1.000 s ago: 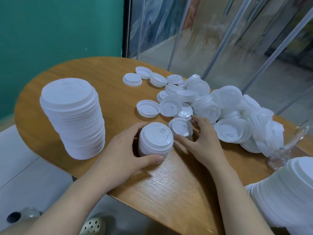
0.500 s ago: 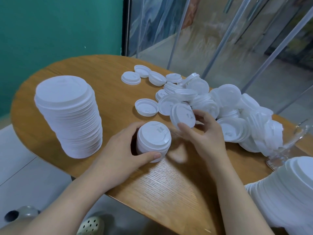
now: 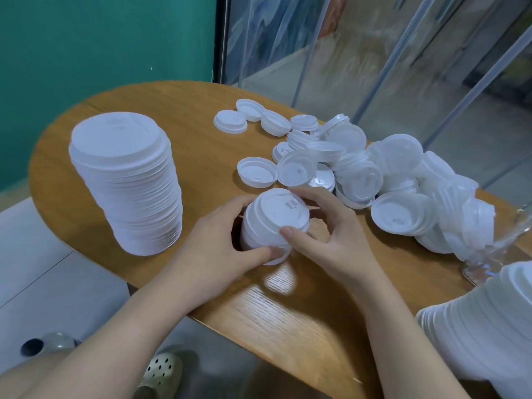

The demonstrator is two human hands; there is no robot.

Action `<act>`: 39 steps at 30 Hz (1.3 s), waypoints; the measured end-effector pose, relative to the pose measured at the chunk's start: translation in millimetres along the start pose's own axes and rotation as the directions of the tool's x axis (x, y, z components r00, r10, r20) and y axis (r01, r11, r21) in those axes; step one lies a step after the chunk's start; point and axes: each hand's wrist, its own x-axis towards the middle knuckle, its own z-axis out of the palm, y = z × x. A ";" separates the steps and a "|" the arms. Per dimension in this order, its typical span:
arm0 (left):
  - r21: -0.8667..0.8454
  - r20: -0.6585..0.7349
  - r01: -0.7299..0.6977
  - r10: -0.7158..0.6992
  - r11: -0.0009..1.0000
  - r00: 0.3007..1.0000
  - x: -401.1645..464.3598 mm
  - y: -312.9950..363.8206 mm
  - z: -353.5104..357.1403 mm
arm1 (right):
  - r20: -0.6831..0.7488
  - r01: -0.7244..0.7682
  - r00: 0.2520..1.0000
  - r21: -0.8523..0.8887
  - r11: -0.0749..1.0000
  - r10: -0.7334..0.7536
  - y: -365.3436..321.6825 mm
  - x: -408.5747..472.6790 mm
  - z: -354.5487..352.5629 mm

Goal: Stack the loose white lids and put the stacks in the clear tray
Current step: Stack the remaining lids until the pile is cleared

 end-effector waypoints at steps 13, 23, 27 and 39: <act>-0.016 0.001 0.005 -0.005 1.000 1.000 1.1 2.1 1.5 | 0.117 -0.013 0.993 -0.118 0.993 0.026 -1.9 -3.7 0.3; -0.025 0.020 -0.003 0.004 1.000 1.000 4.7 6.7 -2.2 | -0.359 -0.317 0.917 -0.387 0.866 0.175 38.7 64.4 -9.6; -0.012 0.001 -0.029 0.029 0.999 1.000 3.0 5.3 -2.4 | -0.427 -0.359 0.889 -0.421 0.833 0.168 52.3 74.4 0.4; 0.002 0.008 -0.028 0.028 1.000 1.000 6.0 -1.8 -5.3 | -0.420 -0.259 0.902 -0.340 0.904 0.100 59.6 67.2 9.8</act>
